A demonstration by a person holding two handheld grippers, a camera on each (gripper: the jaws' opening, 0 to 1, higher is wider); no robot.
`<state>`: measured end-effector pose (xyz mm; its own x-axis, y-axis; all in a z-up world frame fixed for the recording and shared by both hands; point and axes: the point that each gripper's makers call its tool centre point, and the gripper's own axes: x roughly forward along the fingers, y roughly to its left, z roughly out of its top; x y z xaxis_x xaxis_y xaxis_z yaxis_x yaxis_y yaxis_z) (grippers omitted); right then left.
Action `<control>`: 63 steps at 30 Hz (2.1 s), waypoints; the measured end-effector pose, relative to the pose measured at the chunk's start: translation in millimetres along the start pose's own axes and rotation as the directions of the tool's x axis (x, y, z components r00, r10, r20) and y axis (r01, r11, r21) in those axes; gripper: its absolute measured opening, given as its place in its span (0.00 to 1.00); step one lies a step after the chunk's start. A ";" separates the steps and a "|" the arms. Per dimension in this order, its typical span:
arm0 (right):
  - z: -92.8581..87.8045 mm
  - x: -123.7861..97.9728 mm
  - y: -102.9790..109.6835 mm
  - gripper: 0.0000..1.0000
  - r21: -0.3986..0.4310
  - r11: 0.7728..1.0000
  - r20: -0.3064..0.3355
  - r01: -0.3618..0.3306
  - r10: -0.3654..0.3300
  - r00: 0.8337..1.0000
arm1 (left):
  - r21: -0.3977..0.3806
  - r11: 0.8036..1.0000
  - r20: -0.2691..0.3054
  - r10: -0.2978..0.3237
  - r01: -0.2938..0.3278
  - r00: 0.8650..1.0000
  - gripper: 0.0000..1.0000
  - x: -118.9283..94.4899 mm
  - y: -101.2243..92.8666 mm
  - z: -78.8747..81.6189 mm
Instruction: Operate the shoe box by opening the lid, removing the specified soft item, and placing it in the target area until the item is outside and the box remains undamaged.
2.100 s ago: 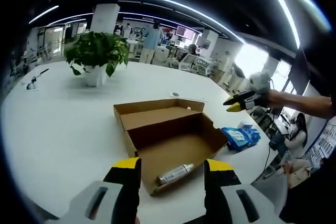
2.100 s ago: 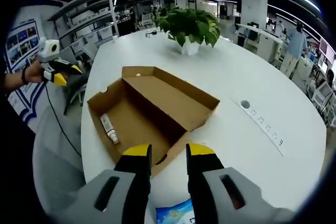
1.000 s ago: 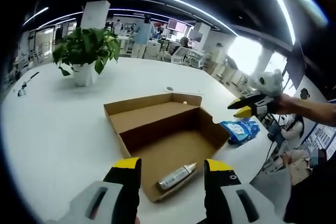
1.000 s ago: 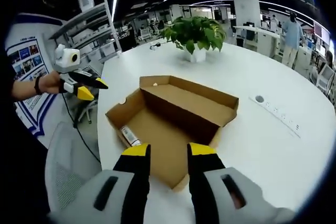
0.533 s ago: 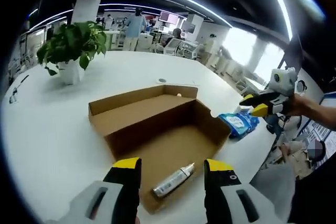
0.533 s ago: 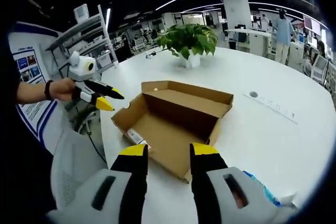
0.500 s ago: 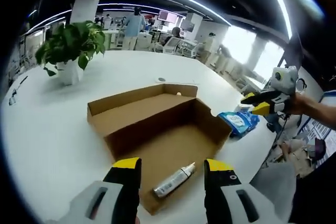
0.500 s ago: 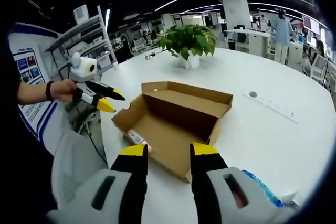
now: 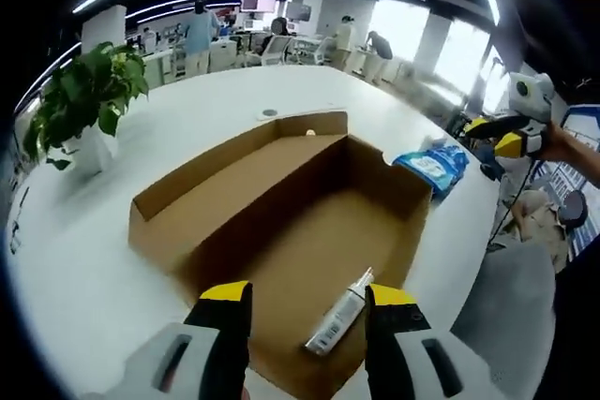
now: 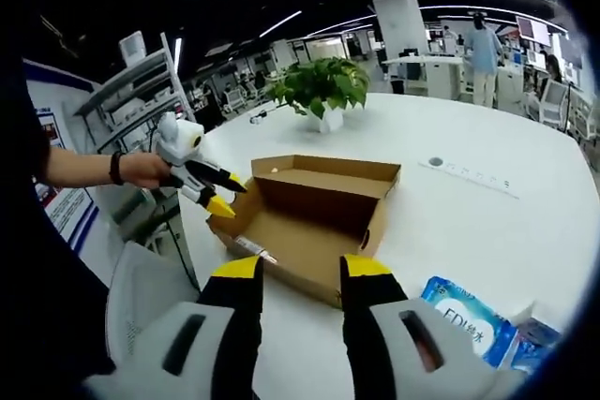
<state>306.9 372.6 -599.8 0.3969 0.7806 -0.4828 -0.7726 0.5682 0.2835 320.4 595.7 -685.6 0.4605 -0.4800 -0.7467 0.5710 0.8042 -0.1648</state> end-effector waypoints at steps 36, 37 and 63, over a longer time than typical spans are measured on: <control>-50.3 -40.1 23.5 0.35 0.115 0.990 0.046 0.080 -0.085 0.995 | 0.331 0.883 -0.376 -0.200 0.333 0.905 0.48 68.5 -31.1 -40.0; -50.5 -40.2 24.0 0.35 0.118 0.990 0.048 0.080 -0.086 0.995 | 0.334 0.881 -0.380 -0.199 0.334 0.904 0.48 68.9 -31.2 -40.9; -53.3 -41.4 31.8 0.35 0.136 0.985 0.052 0.106 -0.114 0.992 | 0.434 0.817 -0.437 -0.178 0.380 0.882 0.49 67.6 -29.9 -50.0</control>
<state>239.5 344.4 -614.9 0.5073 0.7235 -0.4682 -0.6515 0.6776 0.3412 300.4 556.7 -763.3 0.0077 -0.4128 -0.9108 0.9364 0.3226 -0.1383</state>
